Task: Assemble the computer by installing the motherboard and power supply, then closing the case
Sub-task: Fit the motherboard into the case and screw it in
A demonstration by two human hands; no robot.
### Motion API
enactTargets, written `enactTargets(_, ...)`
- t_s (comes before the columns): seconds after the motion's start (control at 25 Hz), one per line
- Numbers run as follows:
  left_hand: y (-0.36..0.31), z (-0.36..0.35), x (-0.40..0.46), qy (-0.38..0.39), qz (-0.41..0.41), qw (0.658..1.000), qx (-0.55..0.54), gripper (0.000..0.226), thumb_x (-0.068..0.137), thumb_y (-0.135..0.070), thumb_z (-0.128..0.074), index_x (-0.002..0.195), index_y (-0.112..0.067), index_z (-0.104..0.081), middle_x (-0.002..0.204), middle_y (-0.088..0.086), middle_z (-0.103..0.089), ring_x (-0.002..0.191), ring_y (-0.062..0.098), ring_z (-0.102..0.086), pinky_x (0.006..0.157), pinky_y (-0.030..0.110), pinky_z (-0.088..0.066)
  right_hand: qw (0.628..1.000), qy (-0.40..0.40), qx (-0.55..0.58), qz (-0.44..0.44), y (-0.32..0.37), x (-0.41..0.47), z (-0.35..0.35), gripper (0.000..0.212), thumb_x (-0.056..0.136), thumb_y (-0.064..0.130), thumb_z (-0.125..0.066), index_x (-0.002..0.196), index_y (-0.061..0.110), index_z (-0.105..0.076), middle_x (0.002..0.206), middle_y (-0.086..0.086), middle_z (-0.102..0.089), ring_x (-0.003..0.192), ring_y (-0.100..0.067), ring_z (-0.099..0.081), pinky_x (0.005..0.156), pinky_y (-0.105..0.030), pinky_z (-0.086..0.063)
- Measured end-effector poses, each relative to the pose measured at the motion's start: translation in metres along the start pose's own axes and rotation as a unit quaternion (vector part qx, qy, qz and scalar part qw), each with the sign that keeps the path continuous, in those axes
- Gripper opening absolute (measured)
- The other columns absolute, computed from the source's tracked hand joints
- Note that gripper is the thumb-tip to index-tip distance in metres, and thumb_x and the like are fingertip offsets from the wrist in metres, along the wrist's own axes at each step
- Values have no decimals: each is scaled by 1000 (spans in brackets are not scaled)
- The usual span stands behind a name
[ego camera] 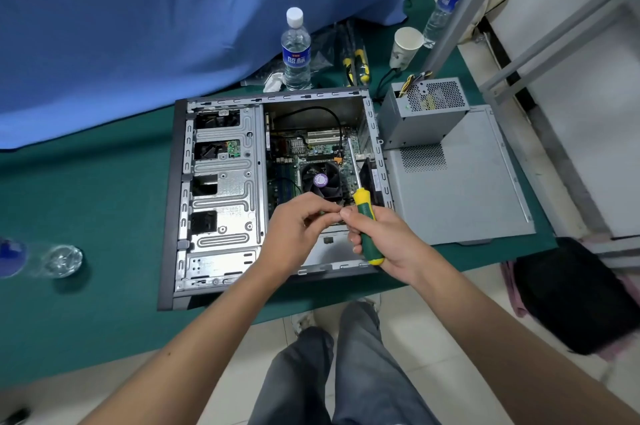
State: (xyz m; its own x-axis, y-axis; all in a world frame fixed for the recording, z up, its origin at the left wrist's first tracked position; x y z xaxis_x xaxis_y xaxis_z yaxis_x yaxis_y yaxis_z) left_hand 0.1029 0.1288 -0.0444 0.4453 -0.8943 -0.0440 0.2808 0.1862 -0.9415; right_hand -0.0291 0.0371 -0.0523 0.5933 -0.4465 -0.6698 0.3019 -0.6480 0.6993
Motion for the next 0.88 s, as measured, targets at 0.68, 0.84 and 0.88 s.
enactTargets(0.68,14,26,2,-65,134,977,-152,22,84,-11,-76,84,-33,-75,82,6,-72,77,16,-66,73,23,-56,652,-96,-724,204,33,-30,54,19,90,41,-60,78,30,-49,62,8,-48,60,-19,-49,47,-22,-22)
enactTargets(0.84,15,25,-2,-61,135,979,-138,22,83,-9,-77,82,-31,-74,84,8,-73,78,19,-66,74,27,-57,641,-83,-738,192,30,-30,55,17,90,42,-59,80,31,-51,66,6,-51,62,-20,-50,49,-25,-25)
enactTargets(0.88,15,25,-3,-60,136,980,-130,21,83,-9,-76,83,-30,-74,84,8,-73,79,21,-66,75,28,-57,636,-82,-743,190,29,-29,55,17,90,42,-59,80,31,-50,67,5,-51,62,-20,-49,49,-26,-25)
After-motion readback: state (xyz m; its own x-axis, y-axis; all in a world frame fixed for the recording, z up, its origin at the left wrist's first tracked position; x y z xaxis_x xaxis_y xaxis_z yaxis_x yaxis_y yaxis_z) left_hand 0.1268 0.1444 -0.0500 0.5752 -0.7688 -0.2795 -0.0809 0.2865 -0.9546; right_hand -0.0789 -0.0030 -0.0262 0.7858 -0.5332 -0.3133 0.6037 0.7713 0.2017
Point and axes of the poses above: each hand's wrist, its own x-axis towards the middle knuckle, its own z-axis out of the back of the hand, y = z × x, the point moved 3 cm from there along x, towards the middle knuckle
